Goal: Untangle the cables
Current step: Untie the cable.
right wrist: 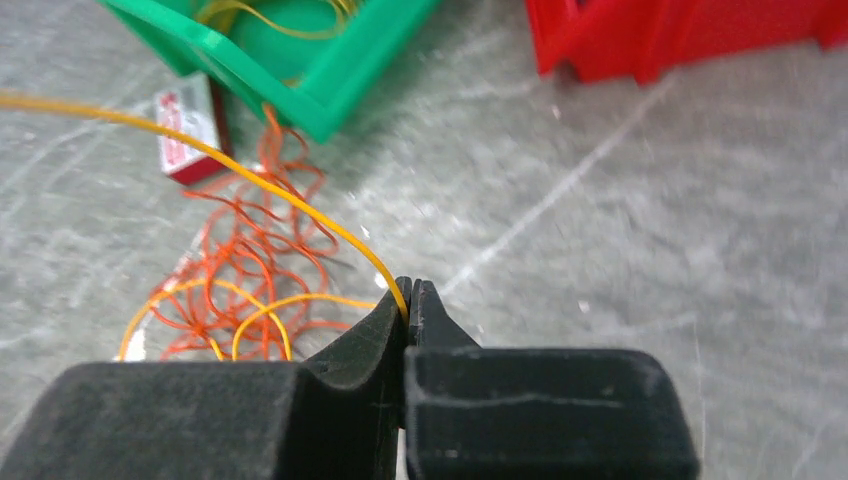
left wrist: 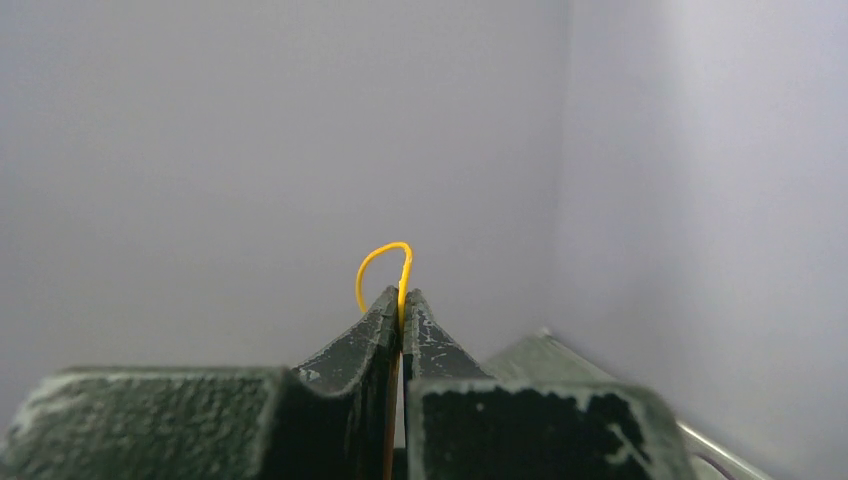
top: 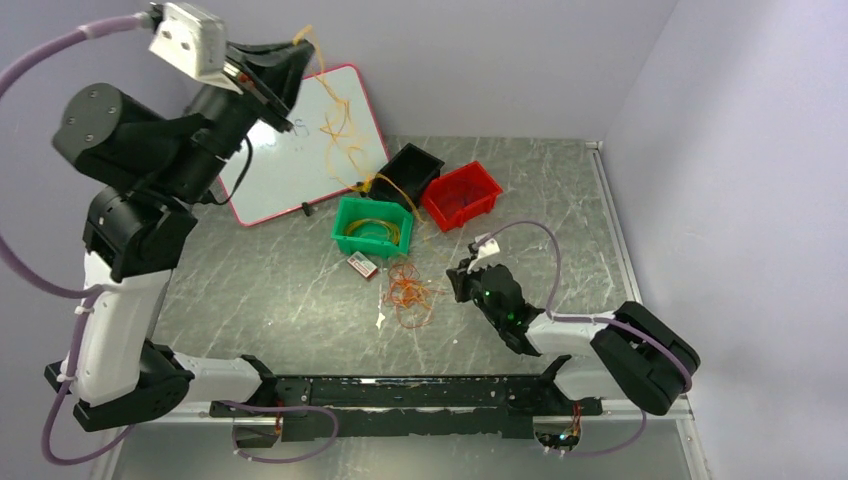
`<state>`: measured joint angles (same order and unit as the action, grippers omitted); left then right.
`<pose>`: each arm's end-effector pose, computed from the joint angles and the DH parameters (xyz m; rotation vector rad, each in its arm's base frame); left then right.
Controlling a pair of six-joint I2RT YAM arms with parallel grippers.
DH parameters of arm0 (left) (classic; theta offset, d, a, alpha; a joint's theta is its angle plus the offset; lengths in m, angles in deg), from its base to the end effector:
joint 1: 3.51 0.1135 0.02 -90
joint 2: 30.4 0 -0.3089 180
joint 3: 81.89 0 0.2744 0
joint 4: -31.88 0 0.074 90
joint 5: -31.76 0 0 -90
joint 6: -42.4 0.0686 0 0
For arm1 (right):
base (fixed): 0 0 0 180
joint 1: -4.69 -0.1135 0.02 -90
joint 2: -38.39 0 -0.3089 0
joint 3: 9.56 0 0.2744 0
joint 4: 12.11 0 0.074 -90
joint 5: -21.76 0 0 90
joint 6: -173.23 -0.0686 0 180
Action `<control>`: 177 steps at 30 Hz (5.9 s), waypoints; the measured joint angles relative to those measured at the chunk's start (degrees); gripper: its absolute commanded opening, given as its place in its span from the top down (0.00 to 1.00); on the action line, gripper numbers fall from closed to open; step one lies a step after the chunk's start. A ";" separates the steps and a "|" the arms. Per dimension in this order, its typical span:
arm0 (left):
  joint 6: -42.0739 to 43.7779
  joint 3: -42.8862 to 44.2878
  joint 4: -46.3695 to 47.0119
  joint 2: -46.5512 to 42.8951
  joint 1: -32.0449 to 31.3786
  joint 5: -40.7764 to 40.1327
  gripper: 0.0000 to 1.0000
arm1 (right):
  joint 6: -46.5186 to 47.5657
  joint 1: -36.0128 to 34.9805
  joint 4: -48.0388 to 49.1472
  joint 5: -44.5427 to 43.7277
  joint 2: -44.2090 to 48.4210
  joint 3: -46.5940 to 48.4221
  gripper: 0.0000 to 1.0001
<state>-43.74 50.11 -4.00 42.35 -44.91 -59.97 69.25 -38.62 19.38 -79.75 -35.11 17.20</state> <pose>0.1511 -0.1304 0.7009 0.4293 1.1002 -0.5611 0.1961 0.1660 0.1727 -0.3319 1.8329 0.5158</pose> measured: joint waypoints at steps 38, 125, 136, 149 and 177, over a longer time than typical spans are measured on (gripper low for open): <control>27.91 8.22 7.13 2.38 0.00 -29.92 0.93 | -16.68 0.50 -7.15 -8.37 2.23 -7.87 0.78; 4.22 0.96 4.74 6.01 0.00 4.55 0.93 | 6.21 0.50 24.55 28.89 -11.41 21.97 0.46; 4.04 0.87 4.59 5.46 0.00 5.09 0.93 | 10.10 0.50 21.75 28.92 -4.66 18.25 0.43; 3.56 0.87 4.50 5.46 0.00 5.75 0.93 | 13.25 0.50 19.80 25.38 -10.67 22.67 0.48; 3.21 0.87 3.89 4.92 0.00 6.08 0.93 | -2.56 0.50 6.86 5.62 -1.77 2.99 1.00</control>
<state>-40.53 50.99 -0.11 47.27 -44.91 -53.90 66.70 -38.11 26.24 -74.13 -36.88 20.19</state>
